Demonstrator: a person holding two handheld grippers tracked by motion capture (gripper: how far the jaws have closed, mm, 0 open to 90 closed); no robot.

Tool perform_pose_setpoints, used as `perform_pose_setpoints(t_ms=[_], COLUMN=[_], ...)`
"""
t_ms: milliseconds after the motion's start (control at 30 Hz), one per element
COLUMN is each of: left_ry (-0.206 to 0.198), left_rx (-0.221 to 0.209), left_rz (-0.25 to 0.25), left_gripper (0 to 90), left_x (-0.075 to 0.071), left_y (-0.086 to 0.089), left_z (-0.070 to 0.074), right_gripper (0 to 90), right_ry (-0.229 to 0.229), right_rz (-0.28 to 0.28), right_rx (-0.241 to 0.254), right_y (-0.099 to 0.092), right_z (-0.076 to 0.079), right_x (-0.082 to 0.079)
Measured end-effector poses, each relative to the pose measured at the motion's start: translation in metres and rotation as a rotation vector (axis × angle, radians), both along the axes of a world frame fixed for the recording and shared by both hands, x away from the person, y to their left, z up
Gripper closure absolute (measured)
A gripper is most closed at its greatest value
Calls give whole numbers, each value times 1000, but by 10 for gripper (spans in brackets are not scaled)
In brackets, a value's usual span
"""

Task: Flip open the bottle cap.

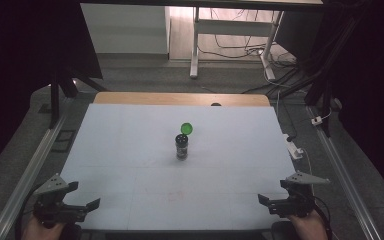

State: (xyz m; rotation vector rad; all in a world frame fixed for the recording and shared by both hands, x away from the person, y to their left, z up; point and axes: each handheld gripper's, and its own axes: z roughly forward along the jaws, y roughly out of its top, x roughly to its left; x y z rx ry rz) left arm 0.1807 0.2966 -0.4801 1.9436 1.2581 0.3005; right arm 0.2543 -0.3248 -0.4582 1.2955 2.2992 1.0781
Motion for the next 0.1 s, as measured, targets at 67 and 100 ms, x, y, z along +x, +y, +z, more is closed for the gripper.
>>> perform_pose_setpoints(t_ms=[67,100], left_ry=[8,8], left_rx=[-3,-6], left_rz=[7,10], left_gripper=[0,0], left_x=[1,1], left_y=[1,0], left_z=[0,0], right_gripper=[0,0], right_ry=[12,13], right_rz=[0,2], right_rx=[-10,-14], right_y=[1,1], right_z=[-1,-1], right_x=[1,1])
